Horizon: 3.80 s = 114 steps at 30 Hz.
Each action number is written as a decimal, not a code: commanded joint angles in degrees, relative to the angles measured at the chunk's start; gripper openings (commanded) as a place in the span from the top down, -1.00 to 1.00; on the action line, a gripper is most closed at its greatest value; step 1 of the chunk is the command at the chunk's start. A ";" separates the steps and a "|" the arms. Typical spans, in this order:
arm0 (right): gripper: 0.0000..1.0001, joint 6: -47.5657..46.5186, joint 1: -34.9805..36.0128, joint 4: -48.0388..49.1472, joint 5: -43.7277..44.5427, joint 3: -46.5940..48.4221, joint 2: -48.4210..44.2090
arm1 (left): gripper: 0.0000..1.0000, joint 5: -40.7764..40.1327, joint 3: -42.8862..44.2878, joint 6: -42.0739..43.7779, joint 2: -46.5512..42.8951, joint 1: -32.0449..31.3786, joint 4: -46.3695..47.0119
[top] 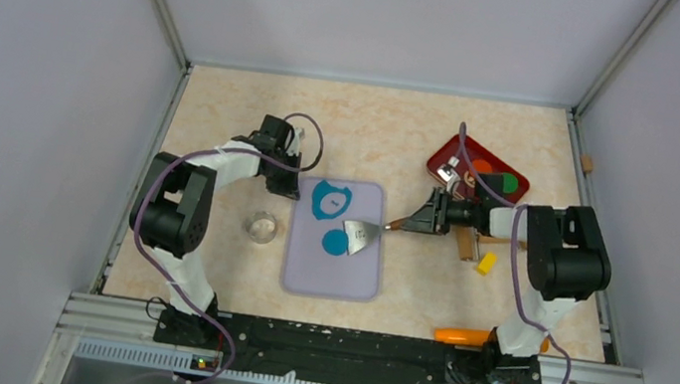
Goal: Roll out the dumpling wrappers from the dough
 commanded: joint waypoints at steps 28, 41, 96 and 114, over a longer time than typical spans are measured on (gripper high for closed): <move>1.00 3.95 5.42 14.93 7.31 -4.02 5.31 | 1.00 -1.22 3.28 2.79 6.07 1.14 0.92; 1.00 13.03 6.24 27.07 0.86 -4.91 7.68 | 1.00 1.31 3.50 3.74 6.12 1.14 1.46; 1.00 55.86 1.46 75.17 -9.10 0.73 11.48 | -0.17 9.39 17.57 17.82 -4.49 1.59 -11.30; 1.00 57.44 -12.85 74.91 -6.25 6.37 10.48 | -0.26 7.37 22.33 26.61 -6.99 2.47 -12.76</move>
